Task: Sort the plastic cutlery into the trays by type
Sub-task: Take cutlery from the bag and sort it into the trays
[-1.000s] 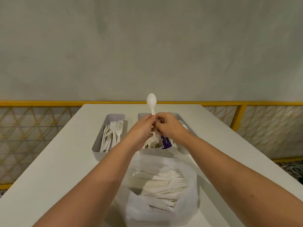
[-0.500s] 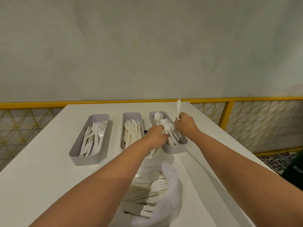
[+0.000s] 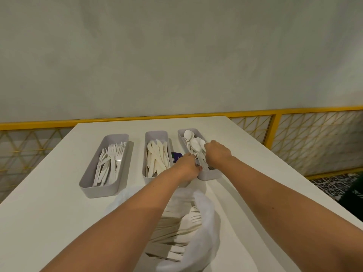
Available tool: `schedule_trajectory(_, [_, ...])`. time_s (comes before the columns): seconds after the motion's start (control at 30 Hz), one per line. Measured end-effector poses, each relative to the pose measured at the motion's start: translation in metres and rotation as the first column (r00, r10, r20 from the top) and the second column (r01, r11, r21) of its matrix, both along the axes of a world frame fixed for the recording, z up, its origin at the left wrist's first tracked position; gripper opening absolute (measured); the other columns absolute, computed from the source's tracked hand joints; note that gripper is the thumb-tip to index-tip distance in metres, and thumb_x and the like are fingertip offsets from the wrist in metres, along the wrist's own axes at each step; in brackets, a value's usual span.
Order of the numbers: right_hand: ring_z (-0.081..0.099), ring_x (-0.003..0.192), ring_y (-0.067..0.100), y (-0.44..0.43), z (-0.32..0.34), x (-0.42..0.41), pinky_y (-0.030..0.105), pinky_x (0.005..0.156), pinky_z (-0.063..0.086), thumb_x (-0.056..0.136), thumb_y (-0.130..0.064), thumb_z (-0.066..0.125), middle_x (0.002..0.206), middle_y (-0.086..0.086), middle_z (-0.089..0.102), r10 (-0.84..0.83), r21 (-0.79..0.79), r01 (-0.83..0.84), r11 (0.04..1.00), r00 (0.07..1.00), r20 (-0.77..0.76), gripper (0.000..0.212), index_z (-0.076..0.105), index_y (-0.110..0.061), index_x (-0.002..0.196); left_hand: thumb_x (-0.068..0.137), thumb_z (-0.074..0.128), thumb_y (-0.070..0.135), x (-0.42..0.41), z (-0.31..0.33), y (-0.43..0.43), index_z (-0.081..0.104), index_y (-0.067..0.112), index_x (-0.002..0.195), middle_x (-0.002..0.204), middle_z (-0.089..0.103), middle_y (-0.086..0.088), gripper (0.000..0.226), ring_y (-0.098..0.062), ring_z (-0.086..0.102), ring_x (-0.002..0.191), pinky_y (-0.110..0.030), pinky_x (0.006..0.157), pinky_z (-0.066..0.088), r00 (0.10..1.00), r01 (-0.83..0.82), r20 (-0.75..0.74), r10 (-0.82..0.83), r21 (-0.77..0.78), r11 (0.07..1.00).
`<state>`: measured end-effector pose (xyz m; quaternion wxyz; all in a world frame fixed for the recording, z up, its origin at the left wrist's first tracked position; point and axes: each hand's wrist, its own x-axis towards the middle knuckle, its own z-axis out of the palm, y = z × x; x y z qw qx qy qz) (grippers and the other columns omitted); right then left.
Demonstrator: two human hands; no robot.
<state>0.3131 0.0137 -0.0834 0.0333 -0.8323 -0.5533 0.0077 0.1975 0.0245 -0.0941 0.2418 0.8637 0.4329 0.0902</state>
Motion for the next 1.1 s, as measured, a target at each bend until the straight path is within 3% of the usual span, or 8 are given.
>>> schedule_trajectory(0.13, [0.054,0.111,0.027,-0.006,0.007,-0.008,0.031,0.08,0.043,0.09,-0.014,0.055,0.124,0.009,0.051,0.063,0.066,-0.06,0.996,0.997,-0.042,0.039,0.051,-0.013,0.129,0.095,0.048,0.017,-0.013,0.012,-0.006,0.051,0.006,0.127,0.129,0.051,-0.012,0.033,-0.026,0.053,0.111,-0.029,0.086,0.04,0.992,-0.006,0.122,0.001,0.036,0.999])
schedule_trajectory(0.27, [0.058,0.094,0.025,-0.023,0.027,-0.029,0.021,0.067,0.043,0.093,-0.014,0.05,0.109,0.008,0.062,0.202,0.145,-0.175,0.974,0.958,-0.205,0.024,0.065,-0.012,0.112,0.095,0.045,0.013,-0.042,0.026,-0.014,0.063,0.007,0.109,0.104,0.062,-0.009,0.023,-0.019,0.053,0.086,-0.027,0.075,0.043,0.983,-0.039,0.18,0.025,0.071,0.997])
schedule_trajectory(0.33, [0.056,0.073,0.018,-0.036,0.036,-0.039,0.015,0.054,0.04,0.093,-0.015,0.052,0.089,0.008,0.063,0.278,0.162,-0.235,0.958,0.897,-0.342,0.017,0.067,-0.009,0.098,0.094,0.047,0.011,-0.061,0.028,-0.019,0.065,0.004,0.099,0.089,0.062,-0.007,0.02,-0.019,0.057,0.076,-0.025,0.066,0.047,0.983,-0.04,0.178,0.038,0.005,0.999])
schedule_trajectory(0.43, [0.057,0.059,0.012,-0.053,0.043,-0.055,0.015,0.053,0.047,0.09,-0.008,0.056,0.08,0.009,0.065,0.347,0.11,-0.348,0.931,0.754,-0.558,0.011,0.067,-0.006,0.091,0.092,0.051,0.011,-0.092,0.032,-0.031,0.067,0.007,0.088,0.075,0.065,-0.002,0.017,-0.011,0.061,0.059,-0.018,0.056,0.049,0.993,0.088,0.096,-0.072,-0.178,0.98])
schedule_trajectory(0.57, [0.065,0.074,0.015,-0.064,0.042,-0.071,0.019,0.071,0.055,0.086,-0.005,0.063,0.083,0.005,0.066,0.425,-0.059,-0.571,0.819,0.672,-0.607,0.016,0.068,0.001,0.1,0.091,0.057,0.021,-0.121,0.026,-0.047,0.07,0.009,0.101,0.089,0.068,-0.003,0.02,-0.011,0.062,0.072,-0.02,0.07,0.05,0.964,0.21,-0.099,-0.246,-0.283,0.936])
schedule_trajectory(0.7, [0.053,0.118,0.016,-0.072,0.033,-0.084,0.034,0.105,0.042,0.076,-0.03,0.076,0.125,0.0,0.057,0.472,-0.356,-0.643,0.678,0.753,-0.459,0.055,0.055,-0.024,0.126,0.085,0.063,0.032,-0.134,0.016,-0.055,0.063,0.026,0.117,0.112,0.052,0.007,0.032,-0.01,0.051,0.103,-0.021,0.093,0.039,0.93,0.253,-0.217,-0.295,-0.203,0.946])
schedule_trajectory(0.9, [0.031,0.138,0.02,-0.081,0.021,-0.087,0.04,0.113,0.03,0.076,-0.032,0.075,0.149,-0.006,0.031,0.472,-0.526,-0.574,0.628,0.818,-0.329,0.093,0.015,-0.035,0.147,0.077,0.07,0.044,-0.145,0.003,-0.05,0.042,0.032,0.13,0.133,0.042,0.008,0.062,-0.012,0.044,0.119,-0.028,0.105,0.038,0.948,0.165,-0.238,-0.212,-0.202,0.965])
schedule_trajectory(1.1, [0.025,0.141,0.022,-0.086,0.02,-0.088,0.039,0.115,0.027,0.077,-0.033,0.075,0.154,-0.003,0.021,0.503,-0.529,-0.534,0.659,0.836,-0.217,0.098,0.008,-0.034,0.149,0.08,0.062,0.053,-0.144,0.001,-0.048,0.052,0.027,0.125,0.117,0.049,0.01,0.053,-0.009,0.046,0.107,-0.024,0.1,0.038,0.944,0.139,-0.274,-0.186,-0.184,0.973])
